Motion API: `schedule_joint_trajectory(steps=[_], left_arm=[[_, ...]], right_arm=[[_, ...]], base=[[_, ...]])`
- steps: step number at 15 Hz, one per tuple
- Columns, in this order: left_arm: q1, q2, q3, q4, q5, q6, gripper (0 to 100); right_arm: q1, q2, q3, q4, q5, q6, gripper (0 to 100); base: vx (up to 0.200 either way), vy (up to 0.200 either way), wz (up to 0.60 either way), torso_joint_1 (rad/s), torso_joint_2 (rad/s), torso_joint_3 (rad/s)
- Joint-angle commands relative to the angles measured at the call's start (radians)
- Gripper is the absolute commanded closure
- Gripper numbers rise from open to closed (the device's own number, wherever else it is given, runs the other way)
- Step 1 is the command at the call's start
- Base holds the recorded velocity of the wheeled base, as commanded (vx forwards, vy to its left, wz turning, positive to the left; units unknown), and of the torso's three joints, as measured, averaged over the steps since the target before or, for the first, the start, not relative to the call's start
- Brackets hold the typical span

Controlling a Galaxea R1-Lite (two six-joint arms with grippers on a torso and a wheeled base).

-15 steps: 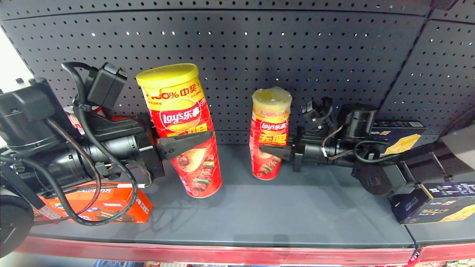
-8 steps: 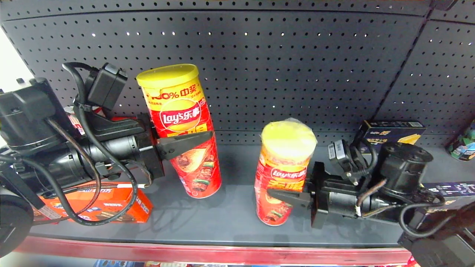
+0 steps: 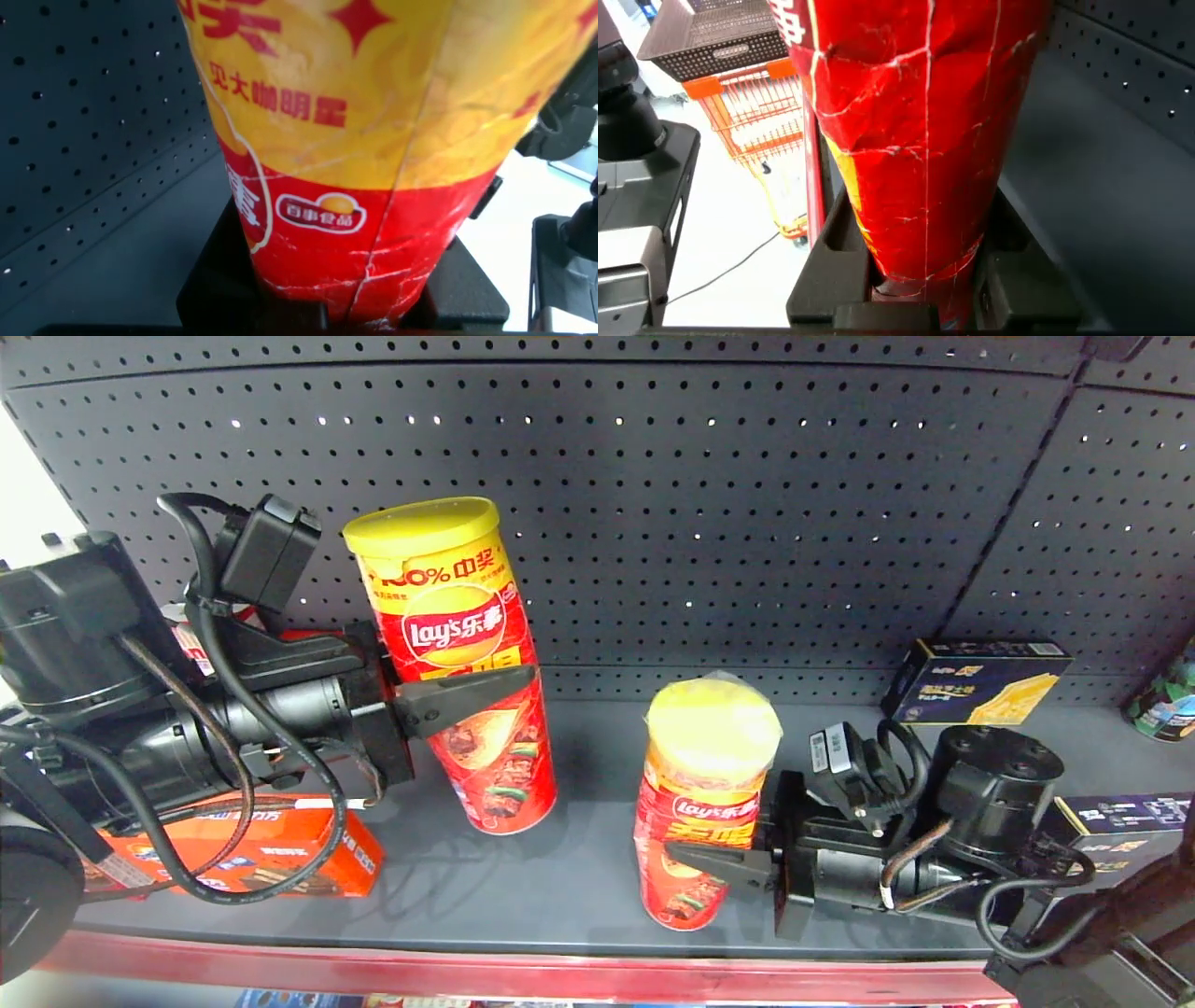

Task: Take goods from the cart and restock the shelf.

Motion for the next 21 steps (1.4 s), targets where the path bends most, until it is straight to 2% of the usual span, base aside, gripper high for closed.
schedule_joint_trajectory(steps=[1, 9, 10, 14, 17, 19, 21], left_arm=[[0.0, 0.001, 0.0, -0.001, 0.0, 0.0, 100], [0.0, 0.0, 0.002, -0.002, 0.0, 0.0, 100], [0.0, -0.002, 0.002, -0.002, 0.0, 0.0, 100], [0.0, -0.004, 0.002, -0.002, 0.0, 0.0, 100], [0.0, -0.01, 0.004, -0.002, 0.0, 0.0, 100], [0.0, -0.01, 0.002, -0.002, 0.0, 0.0, 100], [0.0, -0.019, 0.002, -0.002, 0.0, 0.0, 100]], right_arm=[[0.0, 0.031, -0.012, -0.002, 0.006, 0.0, 100], [-0.011, 0.042, -0.007, -0.006, 0.01, -0.006, 100], [-0.011, 0.04, -0.005, -0.008, 0.007, -0.008, 0], [-0.029, 0.0, 0.025, -0.012, 0.003, -0.006, 0], [-0.067, -0.103, 0.1, -0.012, -0.003, -0.003, 0], [-0.132, -0.208, 0.177, -0.008, -0.002, -0.003, 0], [-0.252, -0.372, 0.263, 0.003, -0.003, 0.0, 0]], base=[[0.0, 0.0, 0.0, 0.0, 0.0, 0.0], [0.0, 0.0, 0.0, 0.0, 0.0, 0.0], [0.0, 0.0, 0.0, 0.0, 0.0, 0.0], [0.0, 0.0, 0.0, 0.0, 0.0, 0.0], [0.0, 0.0, 0.0, 0.0, 0.0, 0.0], [0.0, 0.0, 0.0, 0.0, 0.0, 0.0], [0.0, 0.0, 0.0, 0.0, 0.0, 0.0]])
